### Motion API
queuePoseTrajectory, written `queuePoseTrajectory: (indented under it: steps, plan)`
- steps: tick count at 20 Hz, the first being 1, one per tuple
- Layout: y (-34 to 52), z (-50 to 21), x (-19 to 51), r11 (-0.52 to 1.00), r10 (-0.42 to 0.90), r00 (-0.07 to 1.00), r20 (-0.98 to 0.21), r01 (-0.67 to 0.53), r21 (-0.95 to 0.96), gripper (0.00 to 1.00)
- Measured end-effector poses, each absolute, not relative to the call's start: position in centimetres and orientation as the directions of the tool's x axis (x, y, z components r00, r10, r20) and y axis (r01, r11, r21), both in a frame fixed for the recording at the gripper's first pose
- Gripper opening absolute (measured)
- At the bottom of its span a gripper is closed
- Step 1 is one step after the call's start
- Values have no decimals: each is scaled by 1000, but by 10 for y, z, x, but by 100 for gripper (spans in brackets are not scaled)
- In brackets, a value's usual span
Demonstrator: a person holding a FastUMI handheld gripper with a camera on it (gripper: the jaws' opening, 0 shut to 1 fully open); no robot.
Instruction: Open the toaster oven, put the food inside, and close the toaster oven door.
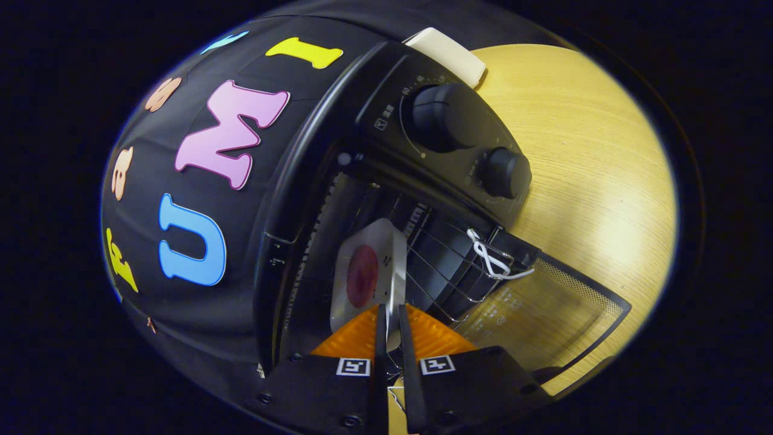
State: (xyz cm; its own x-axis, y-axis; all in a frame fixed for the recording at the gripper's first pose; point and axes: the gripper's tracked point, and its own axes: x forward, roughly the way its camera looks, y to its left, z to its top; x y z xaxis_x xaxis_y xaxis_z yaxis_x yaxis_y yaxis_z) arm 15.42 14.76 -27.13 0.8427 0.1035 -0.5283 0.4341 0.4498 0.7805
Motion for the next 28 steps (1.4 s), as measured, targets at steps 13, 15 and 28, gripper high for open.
queuePoseTrajectory:
  steps: [13, 15, 28]
  plan:
    - [185, -247, 63, 671, 306, 781, -545, 229, 705, 98]
    - [185, -245, 46, 734, 311, 770, -557, 178, 655, 99]
    - [144, -307, -21, 987, 117, 637, -762, 14, 163, 99]
